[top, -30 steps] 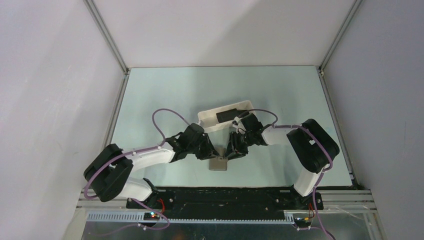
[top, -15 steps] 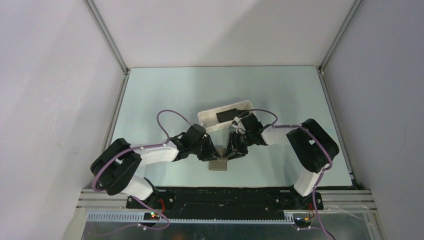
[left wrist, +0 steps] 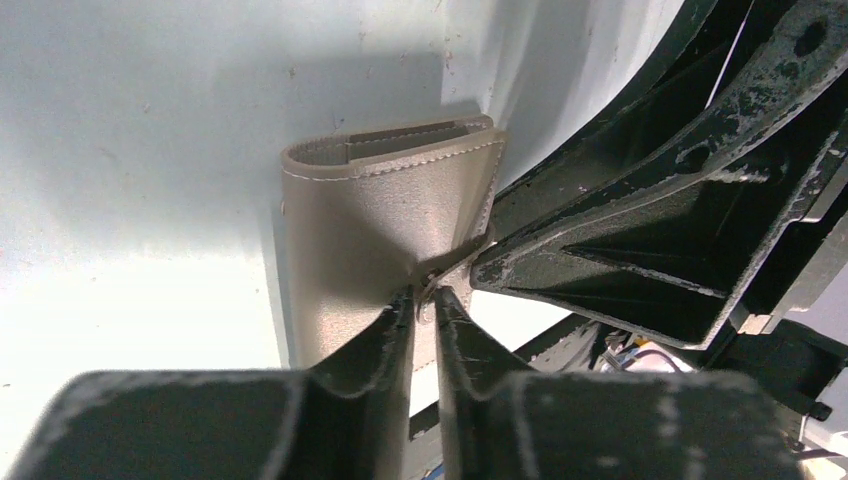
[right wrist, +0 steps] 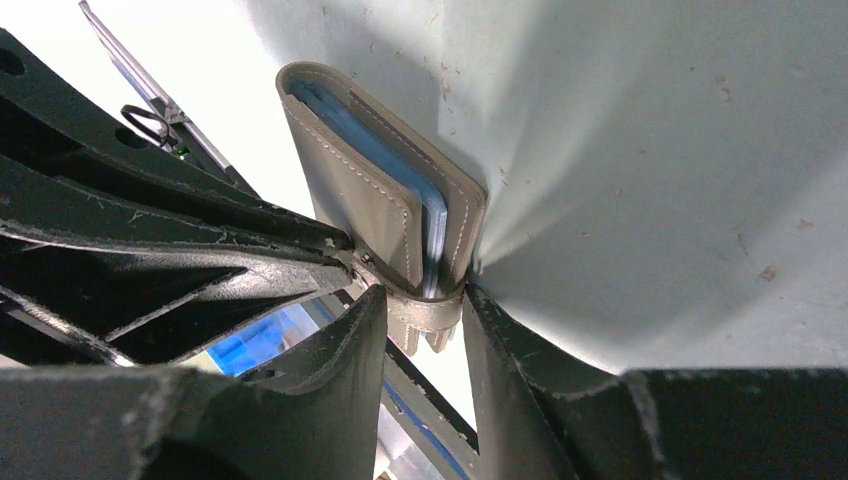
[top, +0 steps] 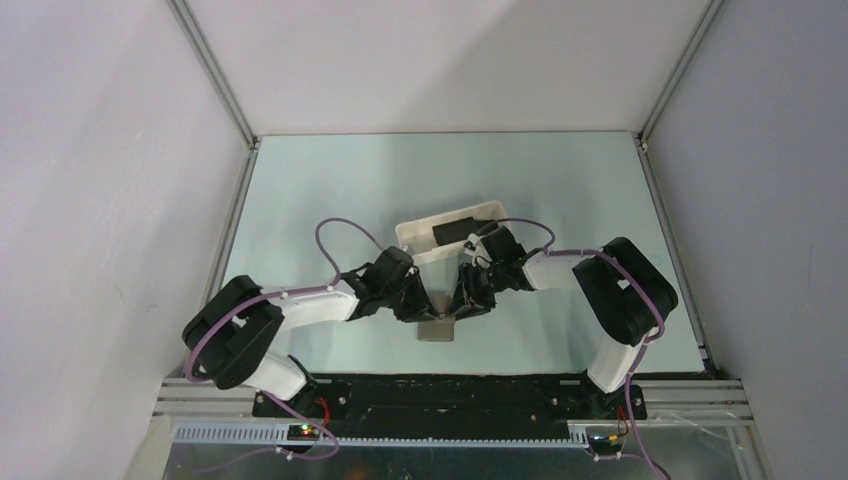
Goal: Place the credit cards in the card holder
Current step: Close the card holder at the center of the board.
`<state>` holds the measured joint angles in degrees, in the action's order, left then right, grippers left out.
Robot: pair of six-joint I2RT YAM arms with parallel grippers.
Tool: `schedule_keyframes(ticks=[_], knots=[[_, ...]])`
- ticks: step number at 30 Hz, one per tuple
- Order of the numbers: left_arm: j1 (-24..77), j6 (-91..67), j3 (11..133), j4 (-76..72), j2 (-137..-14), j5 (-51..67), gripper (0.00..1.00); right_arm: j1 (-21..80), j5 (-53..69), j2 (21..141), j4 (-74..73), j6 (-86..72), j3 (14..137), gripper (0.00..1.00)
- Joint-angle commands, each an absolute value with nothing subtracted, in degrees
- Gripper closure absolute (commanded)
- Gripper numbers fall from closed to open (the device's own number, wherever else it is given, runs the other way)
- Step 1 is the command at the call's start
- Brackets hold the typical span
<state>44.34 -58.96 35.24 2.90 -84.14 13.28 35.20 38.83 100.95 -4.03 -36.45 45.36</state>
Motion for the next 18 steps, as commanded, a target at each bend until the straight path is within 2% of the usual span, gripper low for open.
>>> schedule_keyframes(ticks=[1, 4, 9, 18], knots=[[44.26, -57.33, 37.03, 3.5, -84.27, 12.76, 0.77, 35.95, 29.21, 104.73, -7.44, -33.9, 43.68, 0.6], [44.27, -57.1, 36.73, 4.18, -83.64, 12.6, 0.73, 35.97, 29.25, 104.85, -7.35, -33.92, 43.66, 0.6], [44.3, -57.17, 36.33, 4.33, -83.75, 13.08, 0.74, 35.96, 28.93, 105.25, -7.56, -34.52, 43.74, 0.61], [44.31, -57.91, 37.38, 2.04, -85.21, 15.03, 0.86, 35.96, 28.78, 105.57, -7.76, -34.83, 43.76, 0.62]])
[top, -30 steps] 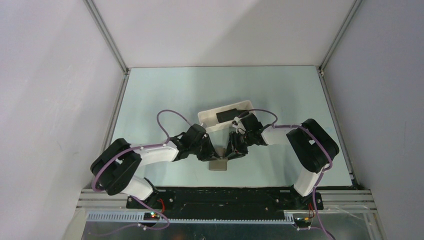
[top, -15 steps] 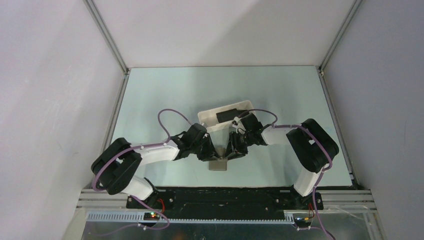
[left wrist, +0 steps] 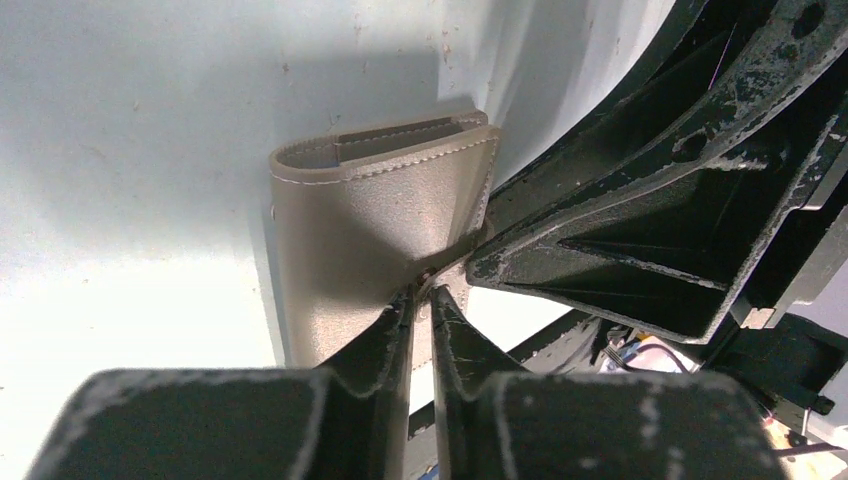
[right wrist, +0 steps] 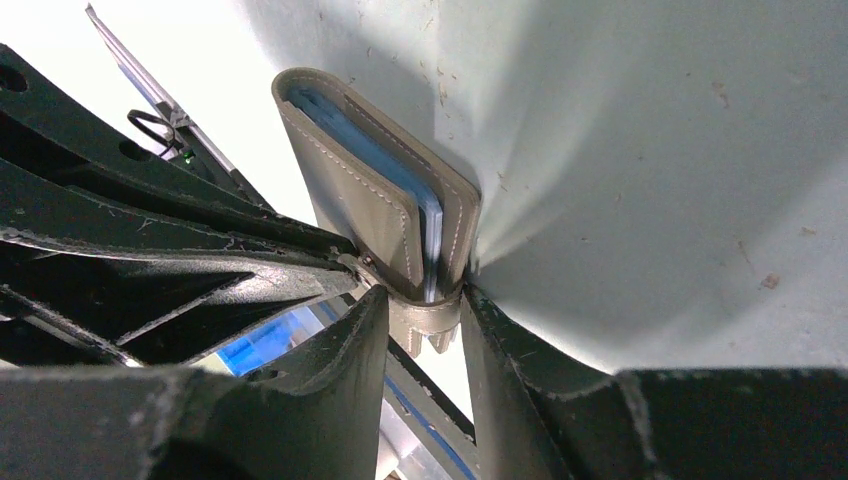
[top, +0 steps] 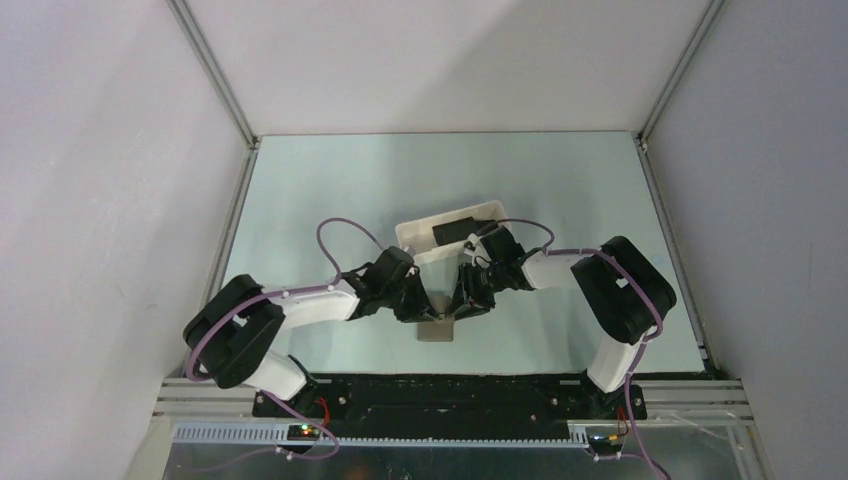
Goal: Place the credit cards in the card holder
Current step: Close the card holder at the center of the board.
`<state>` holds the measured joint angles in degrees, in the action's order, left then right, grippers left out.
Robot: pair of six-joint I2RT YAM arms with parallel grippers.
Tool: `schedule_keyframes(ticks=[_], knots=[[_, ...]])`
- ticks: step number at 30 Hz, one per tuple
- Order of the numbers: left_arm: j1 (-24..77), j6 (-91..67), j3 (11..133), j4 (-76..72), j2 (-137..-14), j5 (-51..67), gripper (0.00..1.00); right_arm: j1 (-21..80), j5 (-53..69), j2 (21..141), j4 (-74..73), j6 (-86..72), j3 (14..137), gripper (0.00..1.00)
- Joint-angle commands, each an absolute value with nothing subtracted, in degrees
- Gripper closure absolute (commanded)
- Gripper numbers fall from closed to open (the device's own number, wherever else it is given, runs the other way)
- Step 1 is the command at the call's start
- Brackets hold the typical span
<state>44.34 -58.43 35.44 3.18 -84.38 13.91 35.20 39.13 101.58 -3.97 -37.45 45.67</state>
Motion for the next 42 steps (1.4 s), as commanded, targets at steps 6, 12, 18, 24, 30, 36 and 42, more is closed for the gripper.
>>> schedule_keyframes(ticks=[6, 12, 18, 24, 30, 36, 42], knots=[[44.31, -58.12, 37.18, 1.75, -84.1, 14.01, 1.0, 35.95, 28.95, 105.18, -7.88, -34.65, 43.7, 0.61], [44.3, -56.77, 37.06, 2.6, -81.63, 11.35, 1.0, 36.02, 27.87, 102.84, -8.86, -34.57, 43.68, 0.54], [44.31, -54.61, 38.73, 5.23, -82.71, 10.34, 1.0, 36.17, 27.92, 101.49, -9.11, -34.77, 43.68, 0.45], [44.32, -53.13, 39.73, 7.08, -82.87, 8.65, 1.0, 36.3, 27.5, 101.87, -9.24, -34.8, 43.72, 0.43], [44.36, -52.17, 40.71, 8.77, -83.8, 7.93, 1.0, 36.3, 27.37, 102.8, -9.04, -34.89, 43.7, 0.44], [44.38, -51.77, 41.28, 10.16, -84.24, 6.97, 1.0, 36.55, 27.14, 103.67, -8.59, -35.06, 43.91, 0.44], [44.55, -51.76, 42.01, 10.61, -86.23, 6.45, 1.0, 37.36, 26.08, 105.65, -8.69, -35.09, 45.36, 0.44]])
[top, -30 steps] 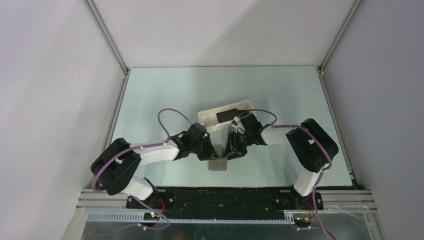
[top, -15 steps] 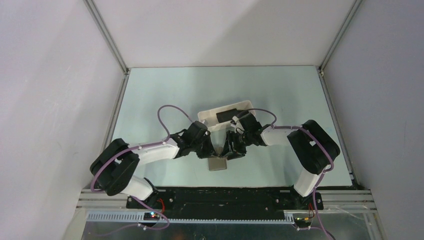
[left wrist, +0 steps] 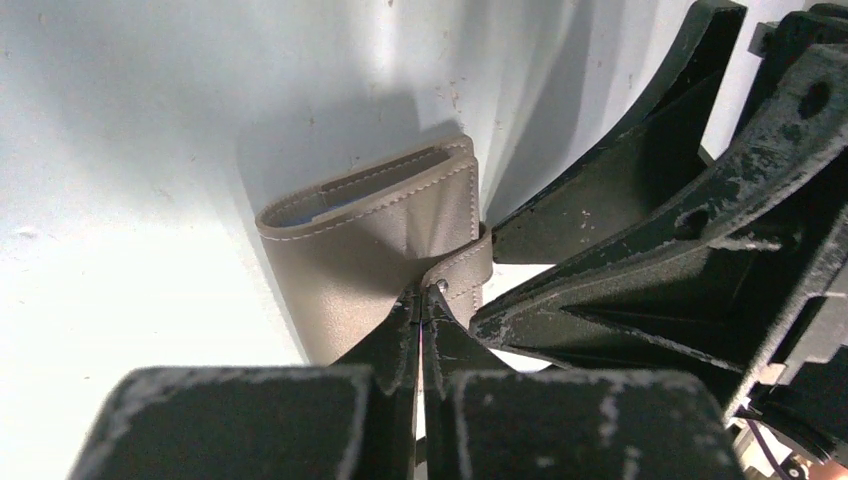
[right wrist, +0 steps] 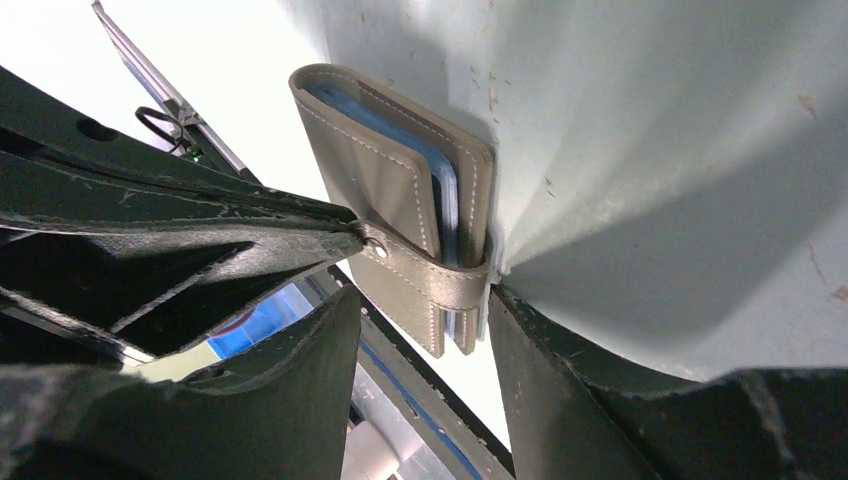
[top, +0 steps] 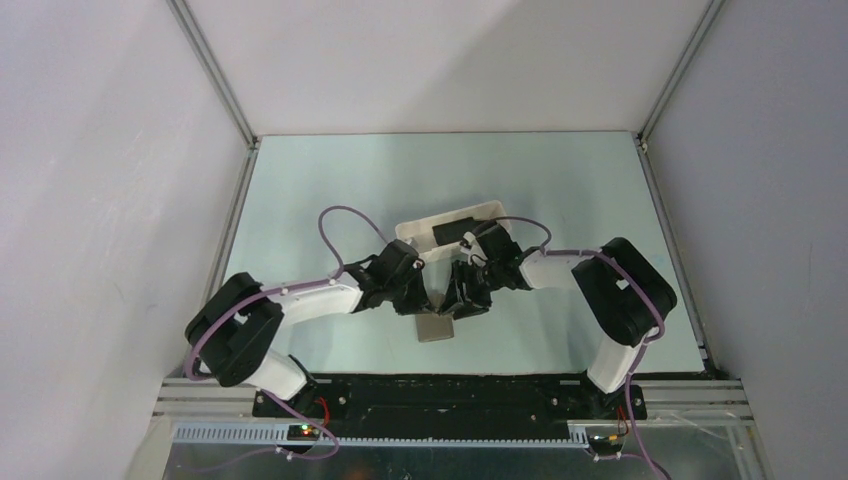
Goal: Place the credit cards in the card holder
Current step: Close the card holder at the center of the board.
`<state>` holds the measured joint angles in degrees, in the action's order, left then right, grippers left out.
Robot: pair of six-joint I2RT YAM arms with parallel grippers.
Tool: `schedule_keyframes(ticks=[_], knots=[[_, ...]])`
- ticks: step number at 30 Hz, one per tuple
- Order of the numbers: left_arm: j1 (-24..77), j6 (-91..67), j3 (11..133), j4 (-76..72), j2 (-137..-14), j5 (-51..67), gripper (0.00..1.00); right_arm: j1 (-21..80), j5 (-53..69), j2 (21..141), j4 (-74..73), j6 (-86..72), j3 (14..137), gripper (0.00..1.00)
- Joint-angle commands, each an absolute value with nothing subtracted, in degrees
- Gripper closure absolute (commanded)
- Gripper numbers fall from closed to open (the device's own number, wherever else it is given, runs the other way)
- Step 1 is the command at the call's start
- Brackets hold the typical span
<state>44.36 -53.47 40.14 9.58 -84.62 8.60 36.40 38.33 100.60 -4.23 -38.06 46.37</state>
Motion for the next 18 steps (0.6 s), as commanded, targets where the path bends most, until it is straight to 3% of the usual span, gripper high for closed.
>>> schedule_keyframes(ticks=[1, 12, 18], knots=[[44.62, -51.77, 42.1, 10.67, -86.4, 6.35, 1.0, 37.45, 25.87, 106.0, -8.74, -35.21, 45.53, 0.44], [45.41, -51.81, 43.23, 12.77, -87.26, 5.13, 1.0, 39.88, 21.7, 109.23, -10.82, -35.16, 47.36, 0.56], [45.53, -51.9, 43.41, 13.67, -86.54, 4.52, 1.0, 40.72, 20.57, 109.15, -12.54, -34.64, 48.23, 0.56]])
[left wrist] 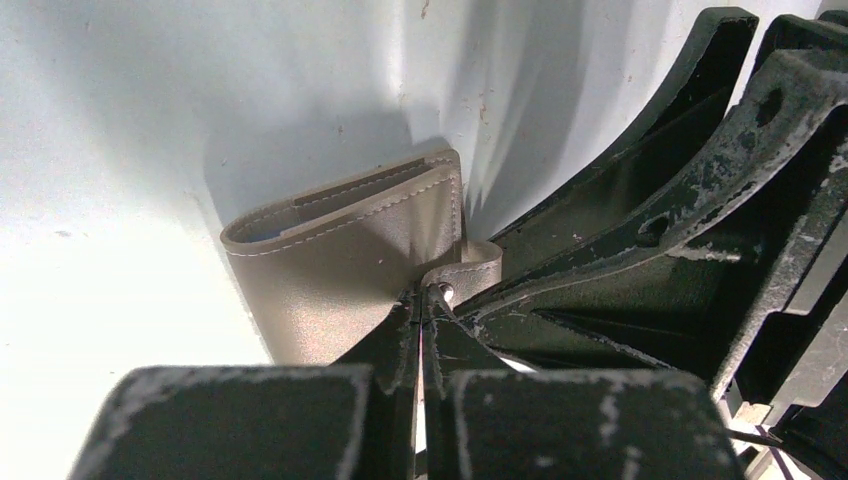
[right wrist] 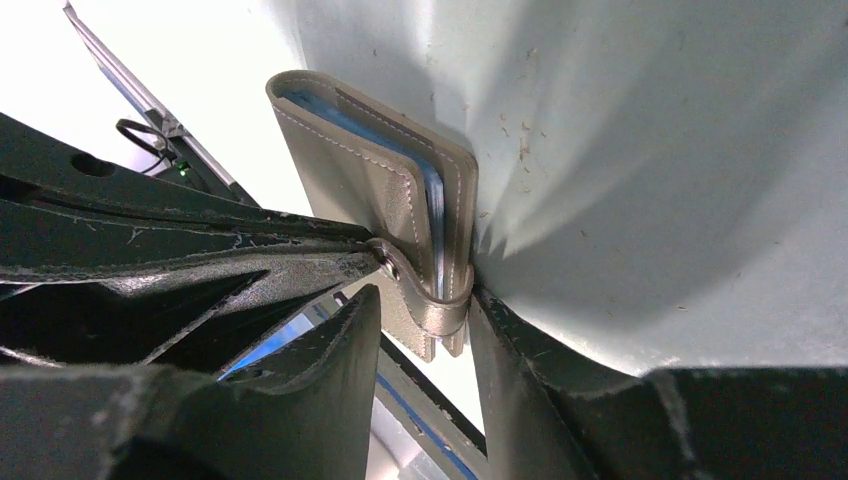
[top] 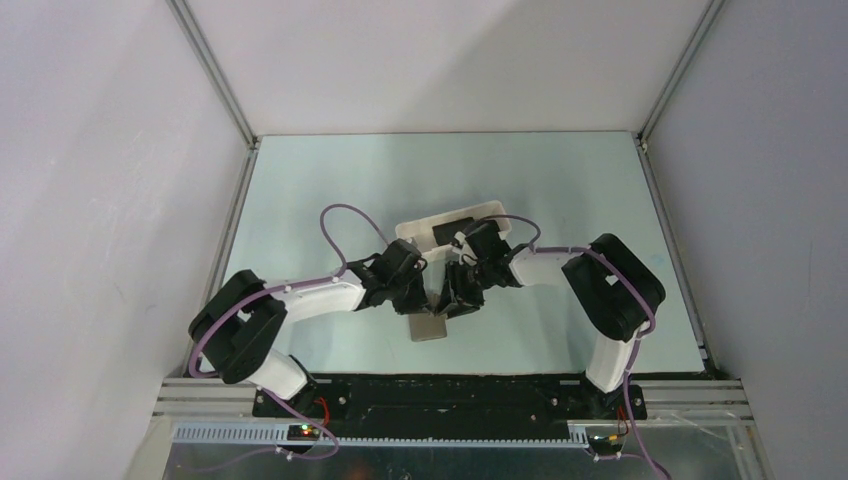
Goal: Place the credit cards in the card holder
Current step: Close the card holder at the center of the board.
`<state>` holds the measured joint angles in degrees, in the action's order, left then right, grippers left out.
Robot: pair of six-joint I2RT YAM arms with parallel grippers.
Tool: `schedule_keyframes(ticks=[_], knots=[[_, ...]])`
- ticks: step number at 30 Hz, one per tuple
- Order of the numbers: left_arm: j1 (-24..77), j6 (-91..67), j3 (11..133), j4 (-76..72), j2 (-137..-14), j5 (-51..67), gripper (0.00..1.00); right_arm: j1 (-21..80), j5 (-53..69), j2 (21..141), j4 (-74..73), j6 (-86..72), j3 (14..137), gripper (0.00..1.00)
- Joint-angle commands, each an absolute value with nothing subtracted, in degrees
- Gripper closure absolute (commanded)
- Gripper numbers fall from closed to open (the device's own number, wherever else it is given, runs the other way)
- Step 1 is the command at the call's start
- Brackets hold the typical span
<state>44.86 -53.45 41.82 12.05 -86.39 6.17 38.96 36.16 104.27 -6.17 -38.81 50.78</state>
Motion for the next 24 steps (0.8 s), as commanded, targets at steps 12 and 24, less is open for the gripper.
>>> schedule_keyframes(ticks=[12, 24], knots=[[45.54, -50.81, 44.58, 18.81, -82.25, 2.16, 1.0, 40.37, 17.68, 103.5, -15.37, -34.76, 48.24, 0.27], [45.61, -49.75, 45.12, 21.37, -83.56, 0.93, 1.0, 39.46, 17.28, 107.64, -15.38, -33.05, 50.45, 0.39]])
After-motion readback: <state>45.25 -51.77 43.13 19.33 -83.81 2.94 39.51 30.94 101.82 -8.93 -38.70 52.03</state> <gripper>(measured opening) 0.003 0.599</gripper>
